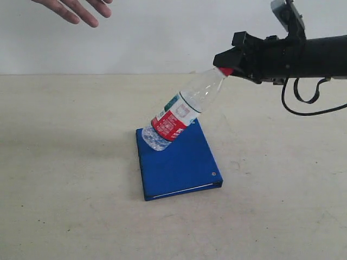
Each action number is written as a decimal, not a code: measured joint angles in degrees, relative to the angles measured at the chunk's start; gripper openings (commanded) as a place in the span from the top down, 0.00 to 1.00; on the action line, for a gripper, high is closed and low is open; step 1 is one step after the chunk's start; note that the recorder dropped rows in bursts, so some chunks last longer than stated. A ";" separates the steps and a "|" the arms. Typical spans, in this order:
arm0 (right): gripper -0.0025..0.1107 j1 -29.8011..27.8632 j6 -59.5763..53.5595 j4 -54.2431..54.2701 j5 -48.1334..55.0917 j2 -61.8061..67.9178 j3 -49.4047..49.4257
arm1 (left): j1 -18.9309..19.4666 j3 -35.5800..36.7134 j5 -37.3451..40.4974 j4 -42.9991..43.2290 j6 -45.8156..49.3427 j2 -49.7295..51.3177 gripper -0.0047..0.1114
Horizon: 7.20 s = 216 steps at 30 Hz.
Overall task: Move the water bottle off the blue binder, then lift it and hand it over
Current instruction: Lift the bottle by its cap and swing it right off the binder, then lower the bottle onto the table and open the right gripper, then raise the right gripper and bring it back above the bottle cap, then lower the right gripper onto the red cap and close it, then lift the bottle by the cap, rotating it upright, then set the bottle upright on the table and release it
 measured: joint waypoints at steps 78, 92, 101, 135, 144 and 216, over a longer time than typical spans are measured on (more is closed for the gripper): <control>0.57 1.15 18.11 -83.90 -8.68 -72.12 34.51 | 0.00 0.00 0.00 0.00 0.00 0.00 0.92; 0.57 7.03 48.76 -91.32 -32.26 -35.83 25.47 | 0.00 0.00 0.00 0.00 0.00 0.00 0.92; 0.57 -2.94 93.52 -87.29 -3.65 -12.90 -1.81 | 0.00 0.00 0.00 0.00 0.00 0.00 0.92; 0.29 -4.37 113.29 -59.11 -8.65 10.65 -12.06 | 0.00 0.00 0.00 0.00 0.00 0.00 0.92; 0.29 -4.37 116.14 -64.65 -8.64 12.02 -12.06 | 0.00 0.00 0.00 0.00 0.00 0.00 0.92; 0.48 -8.44 35.85 -65.85 -27.81 -4.16 -12.06 | 0.00 0.00 0.00 0.00 0.00 0.00 0.92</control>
